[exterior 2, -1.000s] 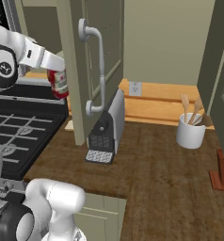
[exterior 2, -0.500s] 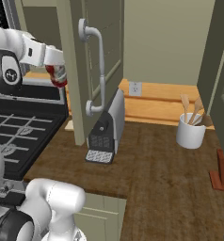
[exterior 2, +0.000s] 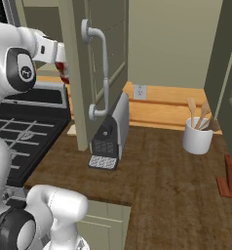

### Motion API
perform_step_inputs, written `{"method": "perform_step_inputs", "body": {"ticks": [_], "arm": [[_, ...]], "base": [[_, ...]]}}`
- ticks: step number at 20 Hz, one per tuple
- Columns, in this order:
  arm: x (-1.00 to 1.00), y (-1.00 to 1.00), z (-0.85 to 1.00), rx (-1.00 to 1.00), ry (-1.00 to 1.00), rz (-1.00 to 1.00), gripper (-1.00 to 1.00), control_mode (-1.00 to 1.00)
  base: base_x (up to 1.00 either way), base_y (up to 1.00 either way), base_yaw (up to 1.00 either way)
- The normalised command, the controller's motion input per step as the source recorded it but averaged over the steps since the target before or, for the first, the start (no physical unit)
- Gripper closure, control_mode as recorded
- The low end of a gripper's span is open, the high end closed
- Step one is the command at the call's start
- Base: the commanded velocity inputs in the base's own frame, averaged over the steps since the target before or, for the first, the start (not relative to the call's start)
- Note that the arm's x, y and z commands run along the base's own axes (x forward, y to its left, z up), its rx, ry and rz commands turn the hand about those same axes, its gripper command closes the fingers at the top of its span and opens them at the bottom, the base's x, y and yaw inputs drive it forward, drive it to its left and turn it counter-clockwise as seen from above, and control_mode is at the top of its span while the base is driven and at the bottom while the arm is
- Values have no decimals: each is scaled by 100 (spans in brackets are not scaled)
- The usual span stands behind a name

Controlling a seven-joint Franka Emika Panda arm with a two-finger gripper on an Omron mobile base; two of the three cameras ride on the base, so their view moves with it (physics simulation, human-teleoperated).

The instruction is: Put the shaker and condiment bottle from the counter next to their counterparts in the cabinet.

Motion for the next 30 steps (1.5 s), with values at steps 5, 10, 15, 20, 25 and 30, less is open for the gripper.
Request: {"method": "perform_step_inputs", "body": {"ticks": [5, 10, 15, 20, 25, 30], "arm": [[73, -5, 3, -2, 25, -1, 100, -100], [14, 0, 0, 0, 6, 0, 100, -100], [35, -1, -2, 0, -1, 0, 100, -100], [45, -1, -24, 0, -1, 0, 100, -100], [40, 0, -15, 0, -1, 0, 100, -100], [39, -17, -18, 0, -1, 0, 100, -100]], "base": [[0, 0, 0], [0, 0, 0], [0, 0, 0], [0, 0, 0], [0, 0, 0], [0, 0, 0]]}}
